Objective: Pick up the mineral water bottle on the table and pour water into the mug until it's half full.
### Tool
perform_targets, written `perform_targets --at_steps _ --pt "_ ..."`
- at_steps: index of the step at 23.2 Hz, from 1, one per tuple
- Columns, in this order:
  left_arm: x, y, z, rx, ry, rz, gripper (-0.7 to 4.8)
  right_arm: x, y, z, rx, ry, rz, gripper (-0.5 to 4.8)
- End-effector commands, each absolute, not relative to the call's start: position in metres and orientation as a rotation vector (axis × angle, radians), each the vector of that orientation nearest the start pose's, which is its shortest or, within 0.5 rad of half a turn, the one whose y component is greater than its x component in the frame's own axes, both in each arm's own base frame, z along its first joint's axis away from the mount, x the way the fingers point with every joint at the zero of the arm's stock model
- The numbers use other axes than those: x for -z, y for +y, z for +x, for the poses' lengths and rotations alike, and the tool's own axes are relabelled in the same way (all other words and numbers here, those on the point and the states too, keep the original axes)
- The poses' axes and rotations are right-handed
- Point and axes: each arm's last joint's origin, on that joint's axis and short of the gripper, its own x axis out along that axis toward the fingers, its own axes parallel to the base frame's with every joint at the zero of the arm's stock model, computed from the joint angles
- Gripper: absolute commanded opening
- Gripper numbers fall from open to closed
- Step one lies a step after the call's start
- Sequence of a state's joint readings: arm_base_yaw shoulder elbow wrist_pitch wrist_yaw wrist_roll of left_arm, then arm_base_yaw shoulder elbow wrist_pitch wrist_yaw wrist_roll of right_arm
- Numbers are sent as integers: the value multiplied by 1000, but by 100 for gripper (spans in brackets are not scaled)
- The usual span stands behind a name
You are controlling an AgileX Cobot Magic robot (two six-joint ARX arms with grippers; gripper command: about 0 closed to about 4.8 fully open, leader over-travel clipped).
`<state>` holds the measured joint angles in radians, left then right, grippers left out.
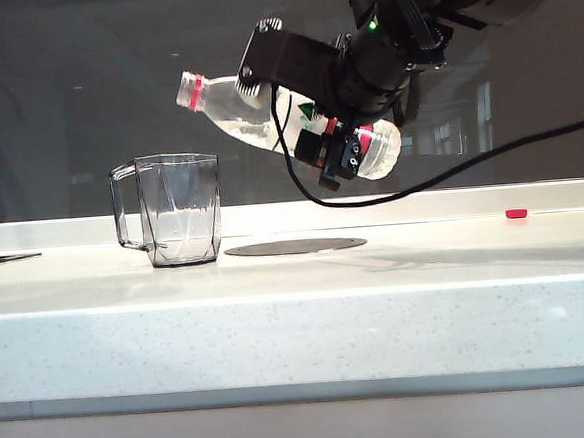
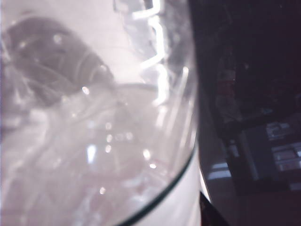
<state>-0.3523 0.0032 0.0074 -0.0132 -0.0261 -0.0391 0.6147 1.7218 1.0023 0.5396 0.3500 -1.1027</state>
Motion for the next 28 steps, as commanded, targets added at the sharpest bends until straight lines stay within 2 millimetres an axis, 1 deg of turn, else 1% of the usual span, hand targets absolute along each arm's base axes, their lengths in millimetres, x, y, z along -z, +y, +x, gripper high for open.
perform_targets --at_steps 1,15,28 --pt "-166 -33 92 328 7 -36 -4 -247 211 316 -271 -81 -1197 336" --pt "-166 -33 92 328 7 -36 -4 -247 208 318 -234 -79 -1351 336" --pt "-166 -33 92 328 7 -36 -4 -248 207 318 -194 -68 -1426 336"
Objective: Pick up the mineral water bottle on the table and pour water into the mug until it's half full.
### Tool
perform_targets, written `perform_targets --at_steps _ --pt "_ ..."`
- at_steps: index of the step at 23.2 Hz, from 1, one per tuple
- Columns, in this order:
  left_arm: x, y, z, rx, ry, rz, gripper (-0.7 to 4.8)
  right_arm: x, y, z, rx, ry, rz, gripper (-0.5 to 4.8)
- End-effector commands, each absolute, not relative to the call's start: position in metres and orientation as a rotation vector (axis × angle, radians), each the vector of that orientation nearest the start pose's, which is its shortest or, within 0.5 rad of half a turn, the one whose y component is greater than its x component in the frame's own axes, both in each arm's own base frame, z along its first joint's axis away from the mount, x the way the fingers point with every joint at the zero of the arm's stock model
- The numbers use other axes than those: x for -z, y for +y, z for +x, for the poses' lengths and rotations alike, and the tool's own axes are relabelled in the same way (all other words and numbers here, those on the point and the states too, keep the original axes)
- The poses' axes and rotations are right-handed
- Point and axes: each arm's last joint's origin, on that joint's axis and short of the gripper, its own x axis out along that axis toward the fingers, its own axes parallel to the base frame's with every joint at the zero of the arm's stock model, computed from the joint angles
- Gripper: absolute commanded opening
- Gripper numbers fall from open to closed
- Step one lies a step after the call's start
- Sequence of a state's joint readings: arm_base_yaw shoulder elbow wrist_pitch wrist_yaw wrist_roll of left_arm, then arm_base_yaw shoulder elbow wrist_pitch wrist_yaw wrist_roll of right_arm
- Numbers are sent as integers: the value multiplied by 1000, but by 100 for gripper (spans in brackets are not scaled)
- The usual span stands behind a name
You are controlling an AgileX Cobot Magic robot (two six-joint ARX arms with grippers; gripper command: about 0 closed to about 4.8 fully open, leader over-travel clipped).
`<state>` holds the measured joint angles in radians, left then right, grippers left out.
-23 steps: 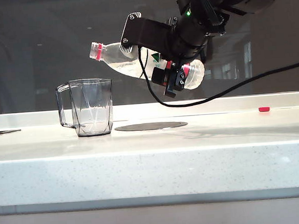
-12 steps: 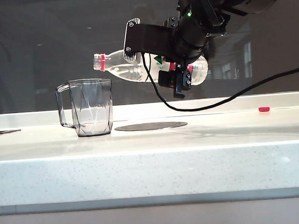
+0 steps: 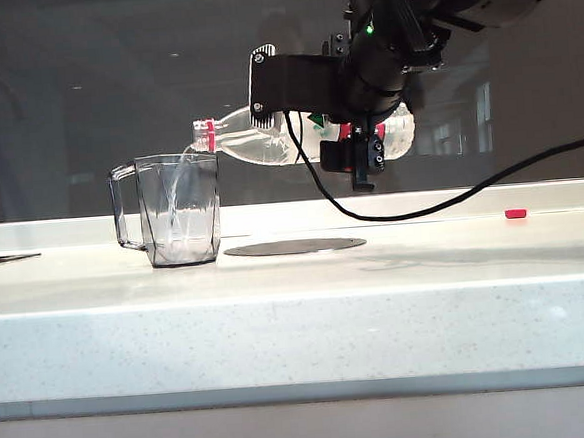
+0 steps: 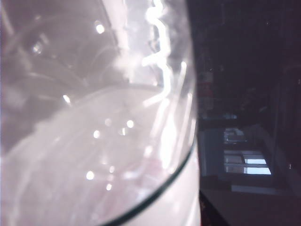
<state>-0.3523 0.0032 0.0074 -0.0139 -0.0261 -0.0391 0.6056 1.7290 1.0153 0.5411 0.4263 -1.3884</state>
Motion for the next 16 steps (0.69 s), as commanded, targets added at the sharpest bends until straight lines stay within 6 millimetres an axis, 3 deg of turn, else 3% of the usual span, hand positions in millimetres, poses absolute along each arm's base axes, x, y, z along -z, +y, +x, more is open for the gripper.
perform_targets --at_steps 1,16 --pt "-166 -33 92 328 7 -36 -4 -248 207 318 -192 -67 -1426 336" --pt "-166 -33 92 328 7 -36 -4 -254 206 319 -135 -102 -1479 336"
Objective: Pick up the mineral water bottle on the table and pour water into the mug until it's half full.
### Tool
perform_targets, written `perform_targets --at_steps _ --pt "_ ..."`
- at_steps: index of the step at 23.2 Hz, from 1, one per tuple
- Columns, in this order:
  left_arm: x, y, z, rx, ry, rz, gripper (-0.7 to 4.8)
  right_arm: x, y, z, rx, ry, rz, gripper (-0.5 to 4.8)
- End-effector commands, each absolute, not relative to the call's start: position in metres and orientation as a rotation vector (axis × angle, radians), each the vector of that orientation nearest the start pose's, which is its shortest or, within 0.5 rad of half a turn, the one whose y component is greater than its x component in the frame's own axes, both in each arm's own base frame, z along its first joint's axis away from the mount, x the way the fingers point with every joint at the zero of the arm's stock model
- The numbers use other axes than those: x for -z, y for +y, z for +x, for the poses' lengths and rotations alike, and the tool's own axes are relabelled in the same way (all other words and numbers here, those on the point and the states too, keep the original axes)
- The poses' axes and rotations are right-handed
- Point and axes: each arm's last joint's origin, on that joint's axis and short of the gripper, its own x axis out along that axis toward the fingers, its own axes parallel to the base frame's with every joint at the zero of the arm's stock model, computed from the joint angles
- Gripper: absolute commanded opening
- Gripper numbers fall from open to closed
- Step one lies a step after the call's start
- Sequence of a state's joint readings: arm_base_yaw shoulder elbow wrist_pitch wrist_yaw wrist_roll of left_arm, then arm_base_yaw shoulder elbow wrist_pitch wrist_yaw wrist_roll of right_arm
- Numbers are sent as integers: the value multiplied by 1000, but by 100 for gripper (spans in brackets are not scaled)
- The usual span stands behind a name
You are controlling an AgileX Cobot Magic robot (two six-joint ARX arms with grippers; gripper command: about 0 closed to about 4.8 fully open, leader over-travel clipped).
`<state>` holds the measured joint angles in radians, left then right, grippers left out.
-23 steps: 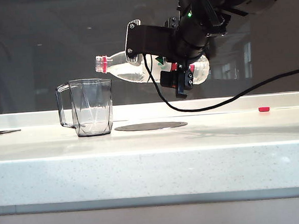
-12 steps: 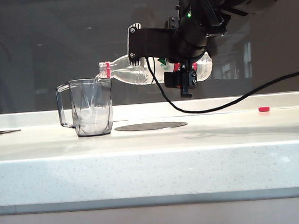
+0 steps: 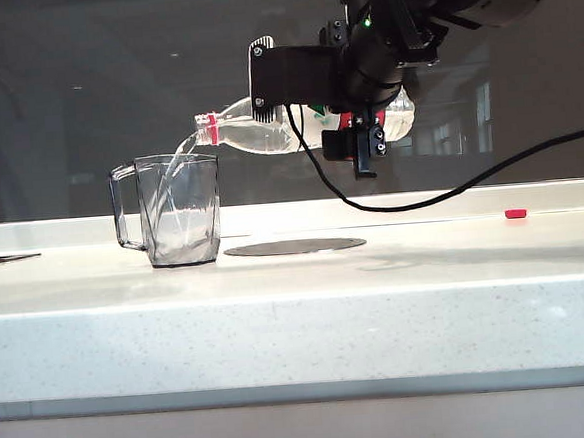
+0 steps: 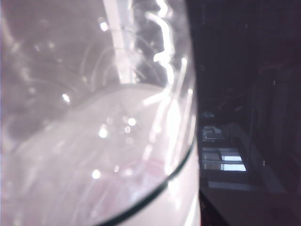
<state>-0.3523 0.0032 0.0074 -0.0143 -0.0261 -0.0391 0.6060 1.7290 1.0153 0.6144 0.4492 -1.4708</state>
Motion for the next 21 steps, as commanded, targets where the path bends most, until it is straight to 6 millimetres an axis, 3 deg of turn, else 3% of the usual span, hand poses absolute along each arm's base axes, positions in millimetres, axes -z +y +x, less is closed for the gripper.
perform_targets --at_steps 1,21 --pt "-166 -33 92 328 7 -36 -4 -254 207 319 -135 -102 -1482 336" --pt "-166 -33 92 328 7 -36 -4 -255 206 319 -117 -98 -1503 336"
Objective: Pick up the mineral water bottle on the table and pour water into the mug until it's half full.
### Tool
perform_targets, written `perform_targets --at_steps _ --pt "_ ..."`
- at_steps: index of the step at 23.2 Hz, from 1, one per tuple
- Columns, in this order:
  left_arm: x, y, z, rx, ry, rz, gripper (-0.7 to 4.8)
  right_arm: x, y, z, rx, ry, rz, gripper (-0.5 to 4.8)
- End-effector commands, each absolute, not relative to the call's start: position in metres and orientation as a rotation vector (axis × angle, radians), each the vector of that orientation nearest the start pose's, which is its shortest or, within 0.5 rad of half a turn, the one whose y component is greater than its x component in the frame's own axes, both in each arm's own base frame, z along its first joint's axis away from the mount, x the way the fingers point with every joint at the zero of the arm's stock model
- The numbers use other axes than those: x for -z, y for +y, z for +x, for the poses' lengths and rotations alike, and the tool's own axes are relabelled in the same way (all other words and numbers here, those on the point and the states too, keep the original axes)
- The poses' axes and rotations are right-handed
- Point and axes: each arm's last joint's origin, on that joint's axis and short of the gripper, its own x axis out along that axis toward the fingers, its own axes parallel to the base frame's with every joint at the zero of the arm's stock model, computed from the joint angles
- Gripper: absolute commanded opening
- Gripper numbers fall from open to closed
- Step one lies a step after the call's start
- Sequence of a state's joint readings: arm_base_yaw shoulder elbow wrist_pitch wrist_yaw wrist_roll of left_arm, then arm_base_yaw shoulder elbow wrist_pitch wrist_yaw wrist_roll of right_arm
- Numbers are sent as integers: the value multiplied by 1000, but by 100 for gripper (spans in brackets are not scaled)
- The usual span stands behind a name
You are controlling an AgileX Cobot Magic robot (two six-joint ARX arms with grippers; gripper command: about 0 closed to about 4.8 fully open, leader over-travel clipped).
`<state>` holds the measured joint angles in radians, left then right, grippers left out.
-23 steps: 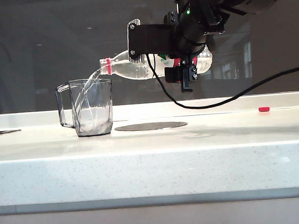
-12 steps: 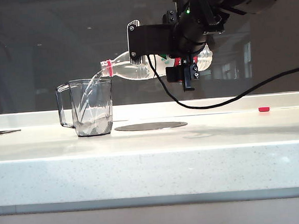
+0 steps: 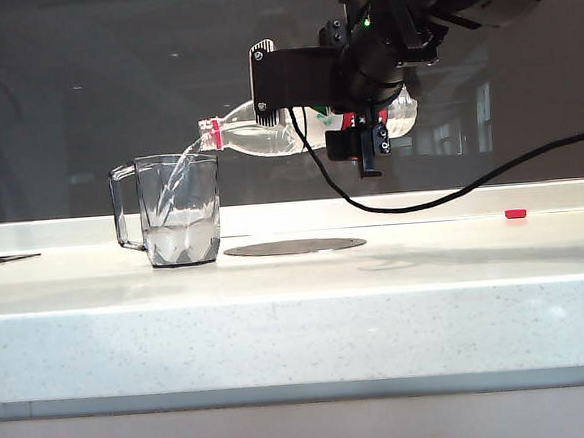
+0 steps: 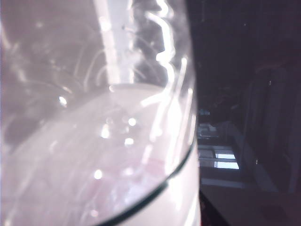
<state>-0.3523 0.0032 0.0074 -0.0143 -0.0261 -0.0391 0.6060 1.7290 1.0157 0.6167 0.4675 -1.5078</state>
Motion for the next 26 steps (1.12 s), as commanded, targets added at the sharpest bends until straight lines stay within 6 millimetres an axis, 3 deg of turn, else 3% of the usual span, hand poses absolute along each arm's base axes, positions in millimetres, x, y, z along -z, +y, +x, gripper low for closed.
perform_targets --at_steps 1,16,26 --pt "-166 -33 92 328 7 -36 -4 -255 206 319 -117 -98 -1503 336" --pt "-166 -33 92 328 7 -36 -4 -255 207 318 -122 -97 -1467 336" --pt "-166 -33 92 328 7 -36 -4 -255 220 309 -161 -106 -1264 336"
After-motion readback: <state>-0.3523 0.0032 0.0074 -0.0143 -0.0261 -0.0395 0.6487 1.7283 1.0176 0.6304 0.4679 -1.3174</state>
